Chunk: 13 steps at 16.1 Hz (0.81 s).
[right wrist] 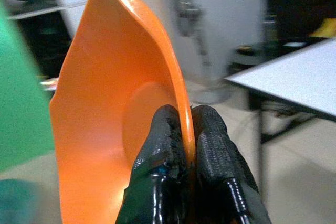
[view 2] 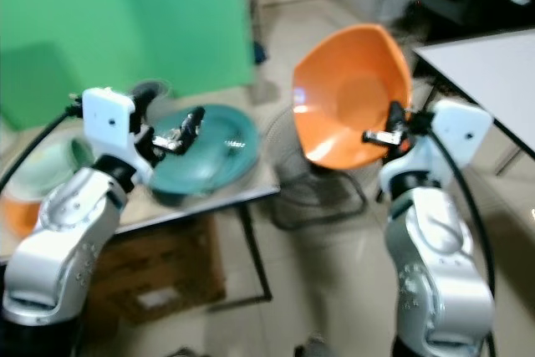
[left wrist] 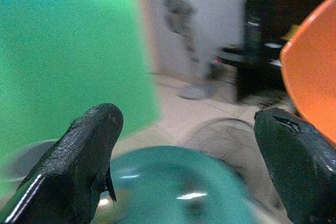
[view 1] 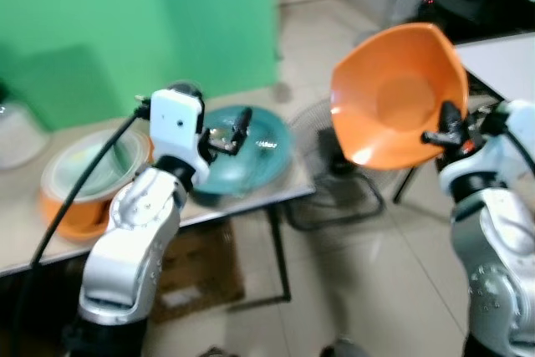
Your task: Setting the table
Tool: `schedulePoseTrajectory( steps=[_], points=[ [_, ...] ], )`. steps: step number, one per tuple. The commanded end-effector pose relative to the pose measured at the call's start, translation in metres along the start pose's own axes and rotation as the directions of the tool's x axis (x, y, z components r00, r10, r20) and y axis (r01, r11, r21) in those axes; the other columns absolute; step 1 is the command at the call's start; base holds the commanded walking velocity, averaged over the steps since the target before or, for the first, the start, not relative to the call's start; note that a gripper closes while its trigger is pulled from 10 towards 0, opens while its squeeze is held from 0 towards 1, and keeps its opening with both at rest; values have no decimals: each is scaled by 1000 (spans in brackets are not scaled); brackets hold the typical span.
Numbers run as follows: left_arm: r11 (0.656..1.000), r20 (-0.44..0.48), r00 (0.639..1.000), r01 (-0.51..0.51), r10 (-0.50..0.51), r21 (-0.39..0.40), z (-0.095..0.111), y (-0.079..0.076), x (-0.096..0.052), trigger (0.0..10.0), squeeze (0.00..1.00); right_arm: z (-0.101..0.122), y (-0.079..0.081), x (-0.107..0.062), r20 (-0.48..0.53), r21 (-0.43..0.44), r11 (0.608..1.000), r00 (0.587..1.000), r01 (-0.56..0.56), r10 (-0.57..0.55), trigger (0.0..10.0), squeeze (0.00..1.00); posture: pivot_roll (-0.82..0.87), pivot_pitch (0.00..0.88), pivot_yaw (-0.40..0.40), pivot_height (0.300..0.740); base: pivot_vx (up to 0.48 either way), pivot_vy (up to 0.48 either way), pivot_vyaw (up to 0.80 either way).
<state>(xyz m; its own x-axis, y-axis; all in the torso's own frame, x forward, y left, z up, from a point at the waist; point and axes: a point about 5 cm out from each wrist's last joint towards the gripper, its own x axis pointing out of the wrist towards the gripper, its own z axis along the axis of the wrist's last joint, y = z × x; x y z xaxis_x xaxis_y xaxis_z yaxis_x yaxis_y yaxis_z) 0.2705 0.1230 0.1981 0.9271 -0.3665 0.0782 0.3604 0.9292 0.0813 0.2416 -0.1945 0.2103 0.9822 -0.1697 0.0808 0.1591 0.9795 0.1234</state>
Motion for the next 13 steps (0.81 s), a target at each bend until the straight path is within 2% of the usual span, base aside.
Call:
schedulePoseTrajectory(
  steps=[1,4,7,10,13],
  points=[
    [999,-33,999,-30,31,25,-3,9,-3,10000,0,8,9,-2,42,17,999,998,-39,38,10000,0,2,0,94,740,0,0,-800],
    [997,-48,996,-80,79,-8,-10,10,-4,10000,0,1,14,7,0,22,998,999,-53,53,10000,0,19,0,75,740,0,0,-800],
    [988,-72,986,-146,149,46,-17,15,-8,10000,0,-1,17,6,-36,10,997,996,-80,81,10000,0,9,0,67,740,0,0,-800],
    [995,-67,994,-84,88,50,-17,11,-8,10000,0,-7,17,5,-59,-28,997,995,-77,75,10000,0,13,0,58,740,0,0,-800],
    [994,-53,993,-100,102,38,-15,8,-7,10000,0,-14,17,8,-83,-31,996,994,-78,76,10000,0,28,0,50,740,0,0,-800]
  ],
)
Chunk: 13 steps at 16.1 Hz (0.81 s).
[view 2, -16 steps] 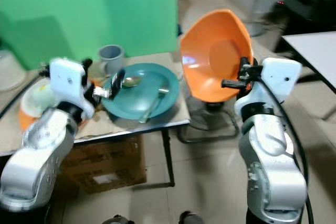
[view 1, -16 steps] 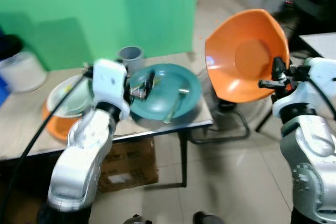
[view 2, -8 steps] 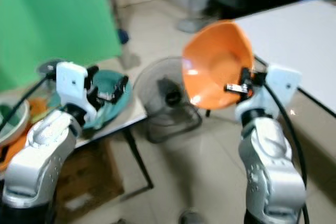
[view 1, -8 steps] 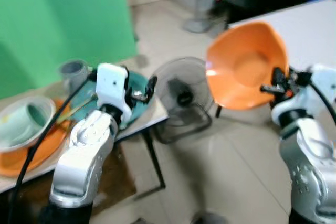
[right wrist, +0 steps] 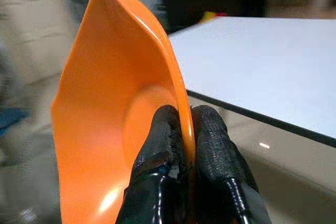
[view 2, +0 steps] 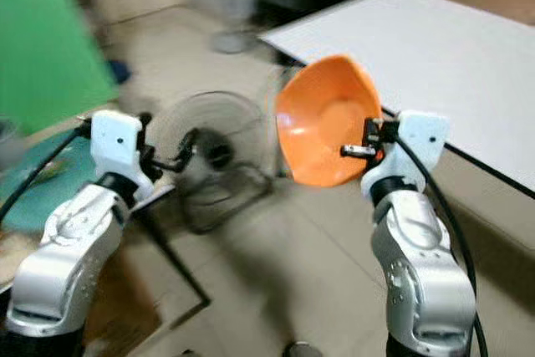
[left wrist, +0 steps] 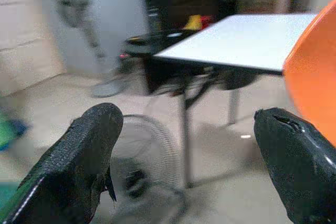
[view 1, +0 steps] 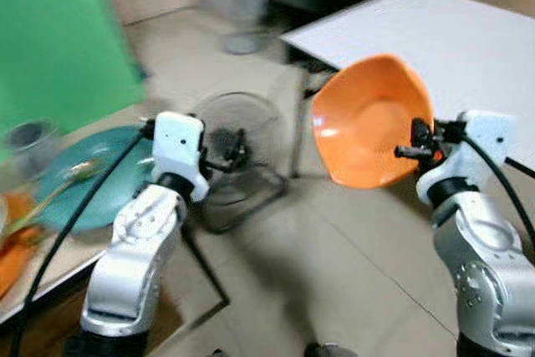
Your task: Setting the table
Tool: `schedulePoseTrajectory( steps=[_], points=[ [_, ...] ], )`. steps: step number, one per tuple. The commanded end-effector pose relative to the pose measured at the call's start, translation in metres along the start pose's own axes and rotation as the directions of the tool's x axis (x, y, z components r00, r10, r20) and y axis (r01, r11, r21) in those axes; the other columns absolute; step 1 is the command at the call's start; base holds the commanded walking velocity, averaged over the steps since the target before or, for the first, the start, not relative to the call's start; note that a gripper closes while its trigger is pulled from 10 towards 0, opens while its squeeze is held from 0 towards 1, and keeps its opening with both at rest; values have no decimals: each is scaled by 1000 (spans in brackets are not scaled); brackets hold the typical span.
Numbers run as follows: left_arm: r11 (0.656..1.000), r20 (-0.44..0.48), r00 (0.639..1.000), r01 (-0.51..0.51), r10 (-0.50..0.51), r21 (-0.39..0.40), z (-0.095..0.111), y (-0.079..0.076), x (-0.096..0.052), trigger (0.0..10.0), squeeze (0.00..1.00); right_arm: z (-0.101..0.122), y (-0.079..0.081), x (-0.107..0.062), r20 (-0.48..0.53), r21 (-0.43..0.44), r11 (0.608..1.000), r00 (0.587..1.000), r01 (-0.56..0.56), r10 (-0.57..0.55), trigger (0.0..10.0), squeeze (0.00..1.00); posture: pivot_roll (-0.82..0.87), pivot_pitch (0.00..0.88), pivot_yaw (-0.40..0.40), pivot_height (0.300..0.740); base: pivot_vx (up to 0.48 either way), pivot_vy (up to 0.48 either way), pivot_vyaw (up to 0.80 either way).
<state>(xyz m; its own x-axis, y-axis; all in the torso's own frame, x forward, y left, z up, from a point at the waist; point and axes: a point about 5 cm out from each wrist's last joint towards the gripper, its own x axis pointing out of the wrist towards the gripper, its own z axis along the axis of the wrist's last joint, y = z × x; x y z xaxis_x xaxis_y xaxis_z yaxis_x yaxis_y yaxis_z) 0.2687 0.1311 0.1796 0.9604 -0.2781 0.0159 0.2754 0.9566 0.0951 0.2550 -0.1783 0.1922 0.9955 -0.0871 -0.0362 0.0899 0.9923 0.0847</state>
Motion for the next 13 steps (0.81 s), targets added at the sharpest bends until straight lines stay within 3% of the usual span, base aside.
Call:
schedulePoseTrajectory(
  steps=[1,2,6,13],
  points=[
    [1000,17,1000,-15,15,15,3,3,0,10000,0,4,3,0,36,-3,1000,999,-9,9,10000,0,34,0,48,740,240,0,-800],
    [1000,10,1000,-13,12,17,2,3,-1,10000,0,2,4,1,32,3,1000,999,-12,12,10000,0,39,0,49,740,259,0,-800],
    [1000,6,1000,12,-12,-6,1,4,0,10000,0,4,11,0,45,-19,999,998,-39,40,10000,0,20,0,74,740,286,0,0],
    [999,38,999,23,-22,-27,7,1,9,10000,0,9,10,8,68,-23,999,997,-30,32,10000,0,14,0,67,740,293,0,0]
  ],
)
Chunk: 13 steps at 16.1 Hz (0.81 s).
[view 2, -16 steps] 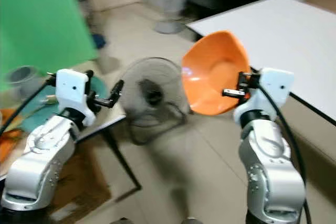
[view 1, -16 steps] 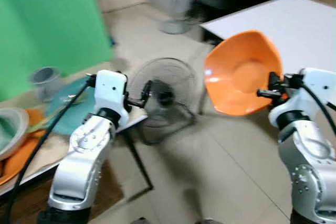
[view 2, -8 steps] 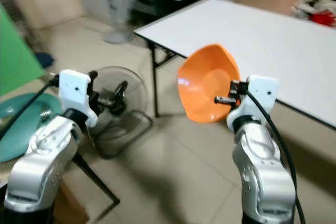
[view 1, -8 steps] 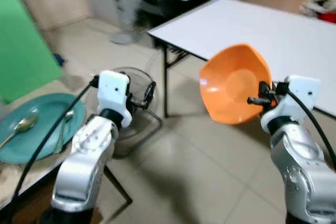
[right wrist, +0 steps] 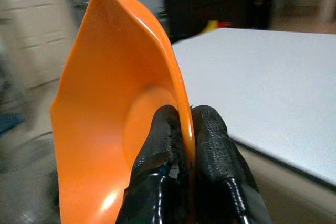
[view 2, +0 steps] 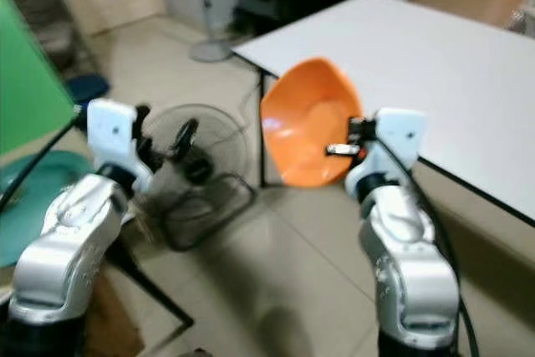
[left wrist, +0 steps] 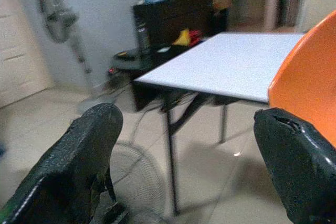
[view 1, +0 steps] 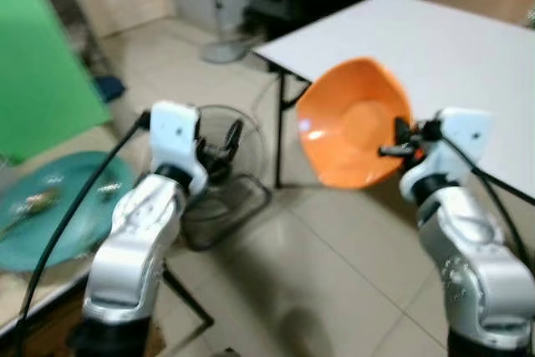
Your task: Setting the table
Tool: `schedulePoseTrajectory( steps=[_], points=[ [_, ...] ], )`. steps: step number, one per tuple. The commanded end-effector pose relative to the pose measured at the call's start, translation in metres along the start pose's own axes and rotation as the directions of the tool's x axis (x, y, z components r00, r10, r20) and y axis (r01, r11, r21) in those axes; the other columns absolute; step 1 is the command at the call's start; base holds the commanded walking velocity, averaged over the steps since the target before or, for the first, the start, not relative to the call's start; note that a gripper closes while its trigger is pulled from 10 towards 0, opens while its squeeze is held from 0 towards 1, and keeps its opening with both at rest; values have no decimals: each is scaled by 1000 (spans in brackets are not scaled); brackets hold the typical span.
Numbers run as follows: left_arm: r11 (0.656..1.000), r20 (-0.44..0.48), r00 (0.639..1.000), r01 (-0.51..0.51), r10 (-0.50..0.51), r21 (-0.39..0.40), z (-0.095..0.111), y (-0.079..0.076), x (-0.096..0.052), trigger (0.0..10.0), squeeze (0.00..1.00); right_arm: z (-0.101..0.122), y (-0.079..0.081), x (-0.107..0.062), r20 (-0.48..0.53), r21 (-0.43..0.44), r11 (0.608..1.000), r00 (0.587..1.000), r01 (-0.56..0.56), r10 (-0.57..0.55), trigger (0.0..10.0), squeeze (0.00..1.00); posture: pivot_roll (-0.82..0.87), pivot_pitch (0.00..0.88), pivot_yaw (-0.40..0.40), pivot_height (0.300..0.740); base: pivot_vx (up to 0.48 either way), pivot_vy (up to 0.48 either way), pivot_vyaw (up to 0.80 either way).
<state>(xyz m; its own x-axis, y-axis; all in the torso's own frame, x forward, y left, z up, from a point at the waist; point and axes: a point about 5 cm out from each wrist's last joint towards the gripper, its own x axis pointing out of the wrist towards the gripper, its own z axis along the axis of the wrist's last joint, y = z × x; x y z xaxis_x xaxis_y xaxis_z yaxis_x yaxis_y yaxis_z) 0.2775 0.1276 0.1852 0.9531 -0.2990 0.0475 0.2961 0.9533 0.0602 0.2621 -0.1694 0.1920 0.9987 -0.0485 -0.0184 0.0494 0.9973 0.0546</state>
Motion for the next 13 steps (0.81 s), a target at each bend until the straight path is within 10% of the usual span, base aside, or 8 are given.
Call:
schedulePoseTrajectory(
  steps=[1,13],
  points=[
    [1000,4,1000,7,-7,8,0,1,0,10000,0,10,1,3,54,14,1000,998,10,-11,10000,0,14,0,68,740,292,0,0],
    [999,-19,1000,-22,22,-29,-6,9,-10,10000,0,4,7,0,34,8,999,999,-36,36,10000,0,43,0,52,740,300,0,-482]
  ],
)
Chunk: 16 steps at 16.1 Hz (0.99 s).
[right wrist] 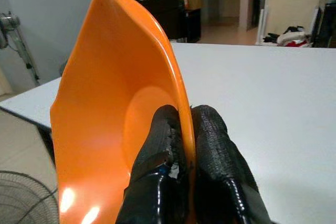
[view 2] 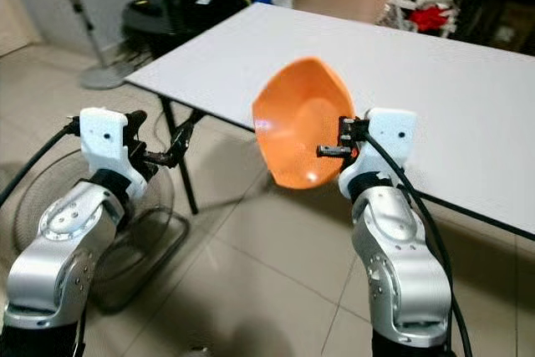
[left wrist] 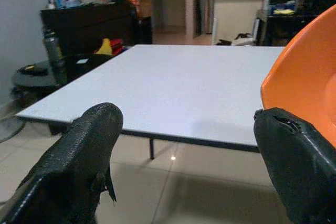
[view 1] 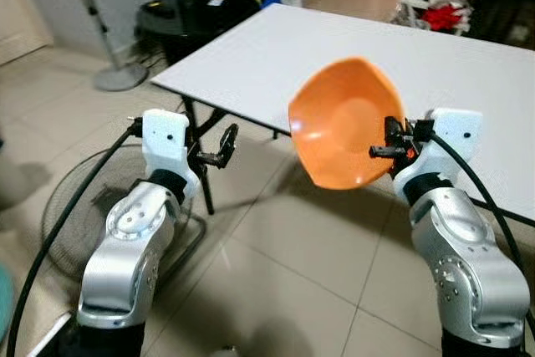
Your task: Setting the table
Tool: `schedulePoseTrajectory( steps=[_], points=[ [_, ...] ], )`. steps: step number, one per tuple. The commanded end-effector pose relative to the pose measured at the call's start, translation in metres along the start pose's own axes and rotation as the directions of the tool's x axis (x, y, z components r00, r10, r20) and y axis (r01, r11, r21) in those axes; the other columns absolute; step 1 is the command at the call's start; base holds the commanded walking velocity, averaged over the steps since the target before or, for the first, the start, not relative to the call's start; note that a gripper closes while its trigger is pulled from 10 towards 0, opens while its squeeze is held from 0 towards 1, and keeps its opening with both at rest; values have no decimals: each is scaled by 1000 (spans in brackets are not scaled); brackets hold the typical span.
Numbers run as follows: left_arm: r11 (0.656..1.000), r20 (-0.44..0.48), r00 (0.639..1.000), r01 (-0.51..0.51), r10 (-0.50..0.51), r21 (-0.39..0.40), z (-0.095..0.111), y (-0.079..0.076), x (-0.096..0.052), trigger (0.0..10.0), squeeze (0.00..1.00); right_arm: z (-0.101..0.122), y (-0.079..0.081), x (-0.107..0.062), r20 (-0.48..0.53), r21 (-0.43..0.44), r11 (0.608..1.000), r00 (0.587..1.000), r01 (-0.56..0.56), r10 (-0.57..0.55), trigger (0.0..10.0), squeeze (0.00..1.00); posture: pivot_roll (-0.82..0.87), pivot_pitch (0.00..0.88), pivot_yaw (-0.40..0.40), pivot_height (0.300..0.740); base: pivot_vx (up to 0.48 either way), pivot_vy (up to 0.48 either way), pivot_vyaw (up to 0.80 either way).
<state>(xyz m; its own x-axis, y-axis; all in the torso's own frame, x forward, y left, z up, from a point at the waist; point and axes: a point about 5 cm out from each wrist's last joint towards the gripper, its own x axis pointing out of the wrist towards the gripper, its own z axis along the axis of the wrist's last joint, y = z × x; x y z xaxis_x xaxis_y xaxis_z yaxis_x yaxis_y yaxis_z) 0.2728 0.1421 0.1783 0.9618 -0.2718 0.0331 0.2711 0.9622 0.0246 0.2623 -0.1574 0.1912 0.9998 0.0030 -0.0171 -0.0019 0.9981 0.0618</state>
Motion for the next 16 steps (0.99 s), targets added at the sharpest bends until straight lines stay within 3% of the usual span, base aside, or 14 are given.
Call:
schedulePoseTrajectory(
  steps=[1,5,16],
  points=[
    [1000,-13,1000,-6,6,17,-1,-2,-3,10000,0,2,-5,-1,22,10,1000,1000,14,-14,10000,0,55,0,46,740,326,0,0],
    [999,-16,1000,-21,21,29,0,8,-11,10000,0,-2,-3,-4,10,42,999,1000,4,-4,10000,0,65,0,41,740,336,0,0],
    [999,-10,999,-38,38,24,1,7,-9,10000,0,-1,-1,3,8,68,998,1000,-9,9,10000,0,73,0,29,740,363,0,0]
  ],
)
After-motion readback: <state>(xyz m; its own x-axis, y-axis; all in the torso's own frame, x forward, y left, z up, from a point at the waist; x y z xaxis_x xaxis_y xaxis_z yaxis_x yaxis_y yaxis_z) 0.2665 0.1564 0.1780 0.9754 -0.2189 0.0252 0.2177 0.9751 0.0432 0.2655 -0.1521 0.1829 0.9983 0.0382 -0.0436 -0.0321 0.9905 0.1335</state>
